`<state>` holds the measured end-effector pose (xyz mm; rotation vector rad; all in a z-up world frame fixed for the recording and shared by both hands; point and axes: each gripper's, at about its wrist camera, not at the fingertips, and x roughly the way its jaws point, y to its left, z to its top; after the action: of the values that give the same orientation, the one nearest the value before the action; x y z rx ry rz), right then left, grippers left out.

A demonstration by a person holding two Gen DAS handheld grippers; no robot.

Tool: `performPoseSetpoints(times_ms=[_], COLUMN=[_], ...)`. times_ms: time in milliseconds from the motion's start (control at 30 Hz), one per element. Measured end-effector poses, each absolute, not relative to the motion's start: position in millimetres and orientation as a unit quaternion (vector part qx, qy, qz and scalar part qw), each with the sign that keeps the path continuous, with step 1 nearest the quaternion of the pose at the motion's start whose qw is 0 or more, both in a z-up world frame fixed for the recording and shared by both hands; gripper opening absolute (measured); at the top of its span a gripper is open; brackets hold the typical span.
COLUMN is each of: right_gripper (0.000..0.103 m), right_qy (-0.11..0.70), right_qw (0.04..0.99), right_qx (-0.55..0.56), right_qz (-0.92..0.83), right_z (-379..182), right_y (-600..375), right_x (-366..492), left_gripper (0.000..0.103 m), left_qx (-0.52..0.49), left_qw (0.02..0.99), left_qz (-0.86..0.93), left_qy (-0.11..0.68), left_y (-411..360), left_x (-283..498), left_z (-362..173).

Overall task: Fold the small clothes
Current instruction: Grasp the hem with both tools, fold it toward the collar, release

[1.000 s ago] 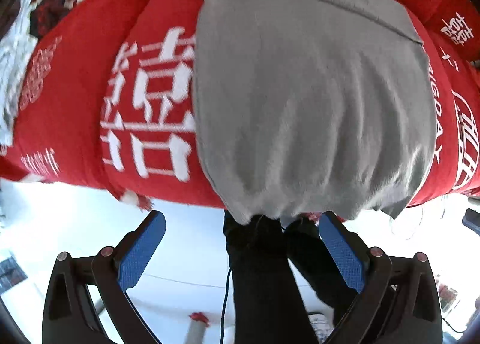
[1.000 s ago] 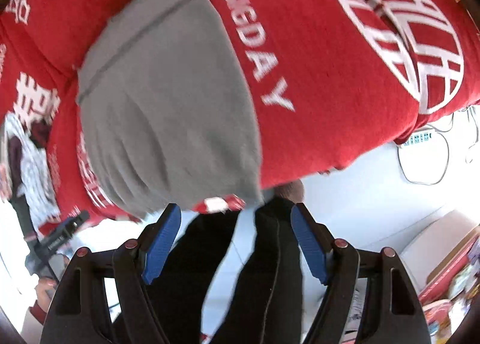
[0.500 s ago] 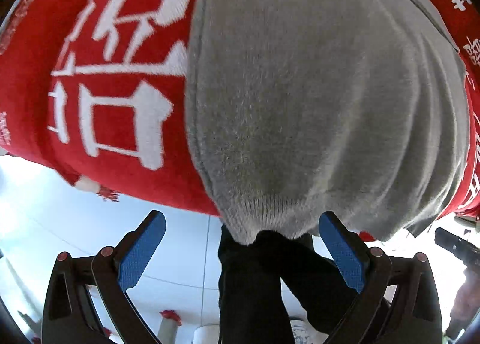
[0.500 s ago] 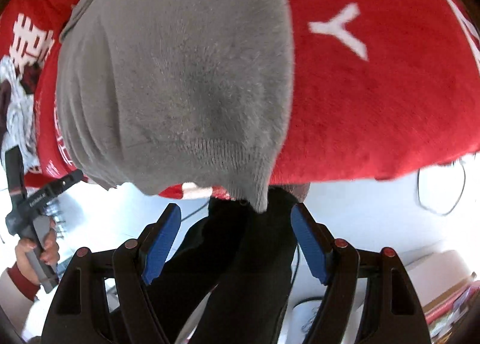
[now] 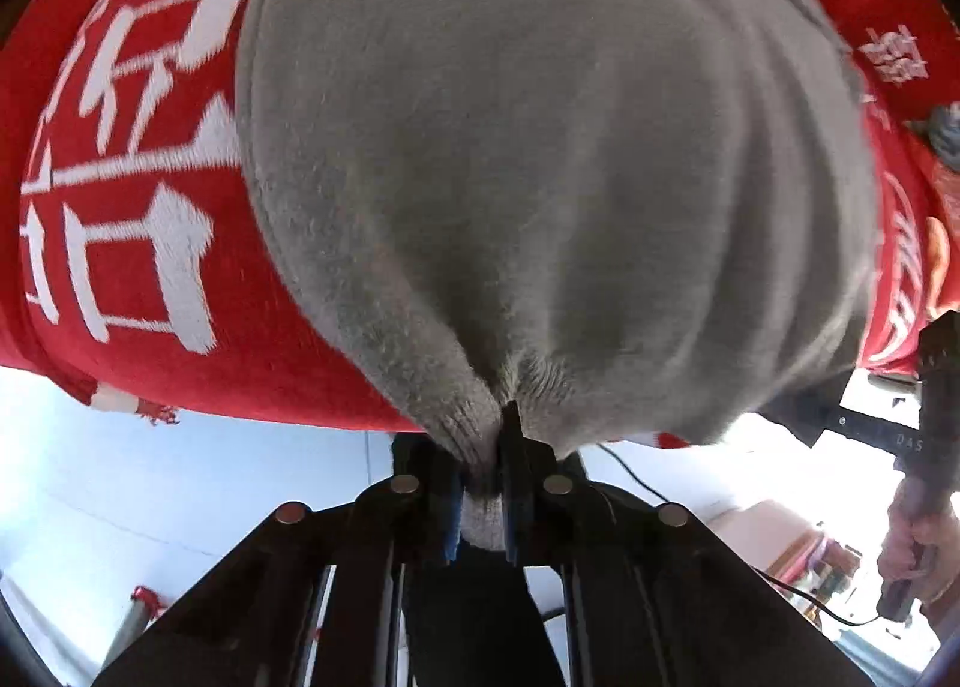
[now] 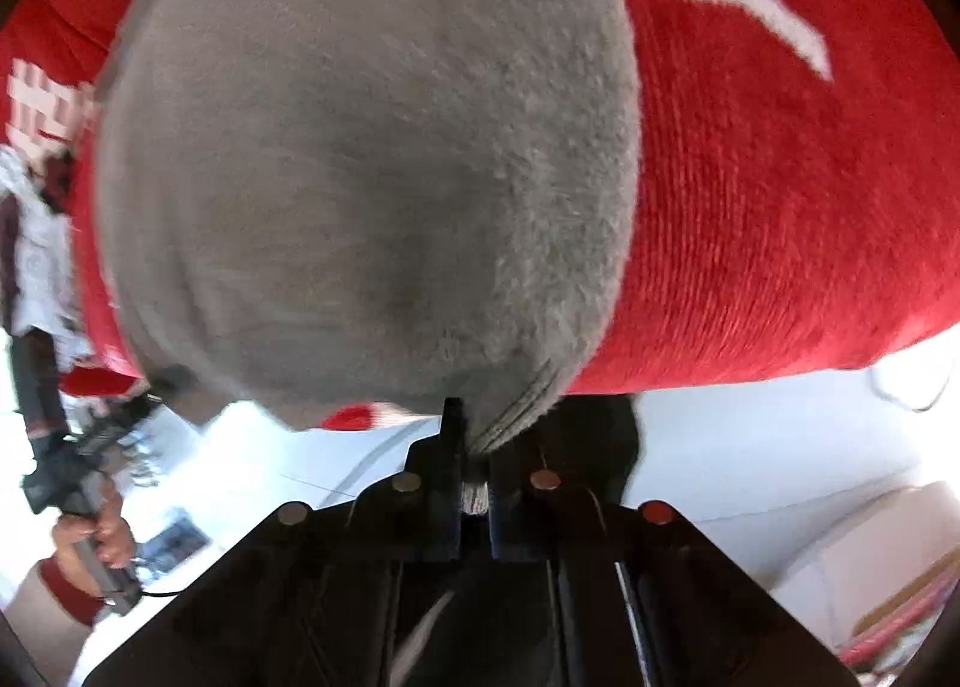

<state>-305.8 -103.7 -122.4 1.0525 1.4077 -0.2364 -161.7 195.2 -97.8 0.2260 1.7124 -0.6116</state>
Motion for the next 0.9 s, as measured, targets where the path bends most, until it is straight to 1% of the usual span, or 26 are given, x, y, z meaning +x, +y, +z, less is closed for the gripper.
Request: performPoseSetpoints(times_ms=[233, 367, 467, 633, 833, 900], right_gripper=[0.007, 0.007, 0.007, 0.007, 0.007, 0.007], right_qy=[0.514, 0.438, 0.386, 0.373, 0.410, 0.418], right_qw=[0.668, 0.699, 0.715, 0.727, 0.710, 0.704], right_qx=[0.531, 0.556, 0.574, 0.567, 0.559, 0.560], right_qz=[-0.086, -0.101, -0.105, -0.109, -0.126, -0.128], right_z=[-56.2, -24.7, -11.9, -11.1, -31.5, -37.2], right_y=[-123.1, -147.0, -171.5, -211.1, -247.8, -257.8], right_x=[-303.9, -285.6, -260.7, -213.7, -166.8, -159.2], left_gripper=[0.011, 0.011, 0.011, 0.011, 0.012, 0.049], left_qx=[0.046, 0.027, 0.018, 0.031, 0.066, 0.079], left_qw=[0.626, 0.653, 0.672, 0.700, 0.728, 0.737], left_qz=[-0.328, -0.352, -0.354, -0.336, -0.278, -0.260], left_qy=[0.706, 0.670, 0.651, 0.630, 0.624, 0.619], left_y=[199.6, 190.5, 176.4, 143.5, 131.1, 131.4], left_x=[-128.2, -86.3, -52.2, -10.0, 22.4, 34.2], left_z=[-38.5, -8.2, 1.9, 2.1, 7.9, 10.8])
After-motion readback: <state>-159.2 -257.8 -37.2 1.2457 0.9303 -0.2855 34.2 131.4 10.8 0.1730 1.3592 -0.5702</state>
